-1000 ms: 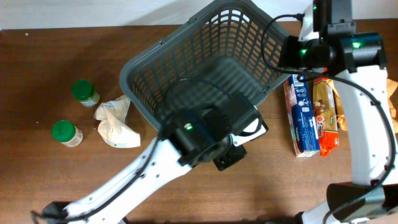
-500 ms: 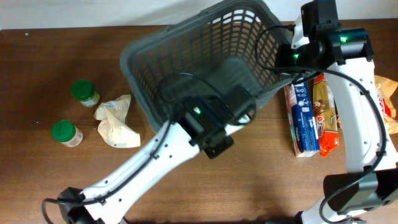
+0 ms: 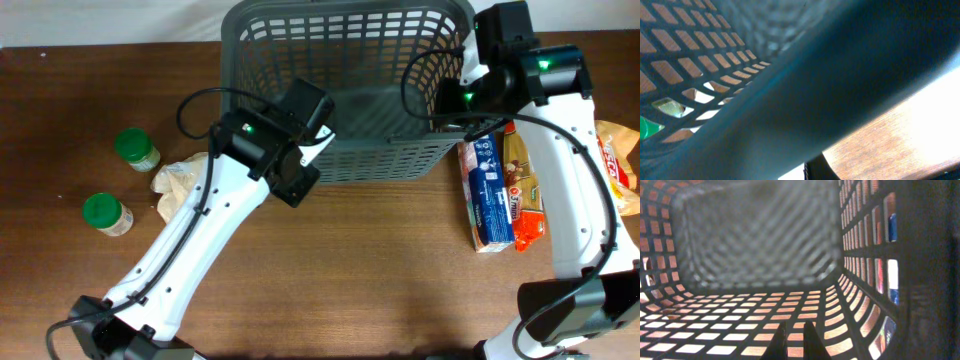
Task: Pack container
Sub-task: 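Release the basket and pull both grippers back outward, then grasp the orange snack bag with the right gripper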
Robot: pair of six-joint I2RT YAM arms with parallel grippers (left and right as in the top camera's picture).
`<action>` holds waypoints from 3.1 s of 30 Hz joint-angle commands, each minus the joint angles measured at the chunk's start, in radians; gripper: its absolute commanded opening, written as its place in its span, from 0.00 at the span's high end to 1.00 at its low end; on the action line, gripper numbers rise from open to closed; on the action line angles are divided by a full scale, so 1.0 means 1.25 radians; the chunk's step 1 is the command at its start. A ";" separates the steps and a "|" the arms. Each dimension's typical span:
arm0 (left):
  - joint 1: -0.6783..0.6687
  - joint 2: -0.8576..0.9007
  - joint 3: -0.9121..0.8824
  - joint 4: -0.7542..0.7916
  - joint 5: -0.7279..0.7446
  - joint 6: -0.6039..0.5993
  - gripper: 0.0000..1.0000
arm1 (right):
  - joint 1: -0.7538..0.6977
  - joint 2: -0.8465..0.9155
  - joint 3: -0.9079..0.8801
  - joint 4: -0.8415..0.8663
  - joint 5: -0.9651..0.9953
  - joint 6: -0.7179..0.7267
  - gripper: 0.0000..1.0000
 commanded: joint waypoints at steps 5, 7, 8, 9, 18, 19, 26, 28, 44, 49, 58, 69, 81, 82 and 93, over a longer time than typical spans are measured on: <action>0.006 -0.037 0.042 -0.022 0.130 -0.011 0.98 | 0.010 -0.012 0.047 0.001 0.015 -0.048 0.96; 0.022 -0.057 0.098 -0.045 0.187 -0.011 0.87 | 0.002 -0.026 0.089 -0.001 0.014 -0.071 0.96; 0.034 -0.069 0.141 -0.063 0.201 -0.011 0.82 | -0.005 -0.034 0.117 -0.003 0.014 -0.071 0.96; 0.044 -0.078 0.175 -0.078 0.203 -0.011 0.79 | -0.014 -0.040 0.142 -0.004 0.014 -0.071 0.96; 0.229 -0.178 0.443 -0.126 0.112 -0.011 0.43 | -0.211 -0.060 0.321 -0.002 0.169 -0.069 0.96; 0.257 -0.186 0.449 -0.125 0.089 -0.011 0.39 | -0.240 -0.056 0.316 -0.007 0.187 -0.069 0.95; 0.417 -0.194 0.448 -0.106 0.020 -0.011 0.01 | -0.373 -0.003 0.201 -0.005 0.290 -0.068 0.57; 0.440 -0.189 0.448 -0.102 0.020 -0.011 0.01 | -0.396 0.016 0.148 0.013 0.293 -0.068 0.35; 0.449 -0.173 0.448 -0.102 0.020 -0.010 0.01 | -0.486 0.224 -0.120 0.258 0.385 -0.287 0.05; 0.449 -0.173 0.448 -0.102 0.021 -0.010 0.01 | -0.490 0.293 -0.121 0.273 0.266 -0.405 0.04; 0.449 -0.173 0.448 -0.102 0.021 -0.010 0.01 | -0.490 0.458 -0.121 0.277 0.244 -0.395 0.00; 0.449 -0.173 0.448 -0.103 0.021 -0.010 0.01 | -0.490 0.496 -0.103 0.190 0.244 -0.160 0.96; 0.449 -0.173 0.448 -0.103 0.021 -0.010 0.01 | -0.458 0.228 0.286 -0.105 0.187 -0.074 0.96; 0.449 -0.173 0.448 -0.103 0.021 -0.010 0.01 | -0.449 0.203 0.324 -0.114 0.187 -0.074 0.96; 0.449 -0.173 0.448 -0.103 0.021 -0.010 0.01 | -0.097 -0.022 0.663 -0.067 0.131 -0.184 0.96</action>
